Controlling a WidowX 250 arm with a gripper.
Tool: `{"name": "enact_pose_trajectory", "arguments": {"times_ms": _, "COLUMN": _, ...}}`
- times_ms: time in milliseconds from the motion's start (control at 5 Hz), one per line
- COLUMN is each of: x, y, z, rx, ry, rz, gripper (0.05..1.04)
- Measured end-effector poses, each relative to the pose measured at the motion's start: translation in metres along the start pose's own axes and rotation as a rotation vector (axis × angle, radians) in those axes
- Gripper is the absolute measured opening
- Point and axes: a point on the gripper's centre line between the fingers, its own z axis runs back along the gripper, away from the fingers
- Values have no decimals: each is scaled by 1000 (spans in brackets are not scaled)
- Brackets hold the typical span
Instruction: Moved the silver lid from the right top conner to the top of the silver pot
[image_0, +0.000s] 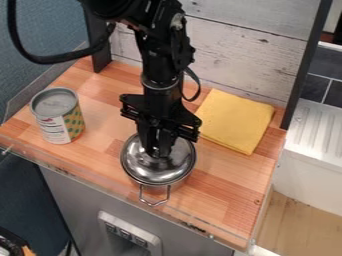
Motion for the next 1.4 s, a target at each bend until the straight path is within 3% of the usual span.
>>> {"name": "enact_pose_trajectory", "arguments": {"times_ms": 600, "x": 3, "y": -3, "z": -4, "rx": -11, "ry": 1, "rz": 4, "gripper": 282}}
{"name": "enact_pose_trajectory", "arguments": {"times_ms": 800, "x": 4, "y": -3, "z": -4, "rx": -12, "ry": 0, "rz": 4, "gripper": 344}}
{"name": "enact_pose_trajectory", "arguments": {"times_ms": 1000, "x": 2, "y": -3, "z": -4, "rx": -10, "ry": 9, "rz": 3, "gripper": 632}}
{"name": "enact_pose_trajectory", "arguments": {"times_ms": 1200, "x": -4, "y": -1, "z": 10, "rx": 11, "ry": 11, "rz": -1, "gripper": 920}}
{"name": "enact_pose_trajectory", "arguments": {"times_ms": 1400, "x": -7, "y": 1, "z": 33, "rx": 10, "ry": 10, "rz": -4, "gripper": 1010}}
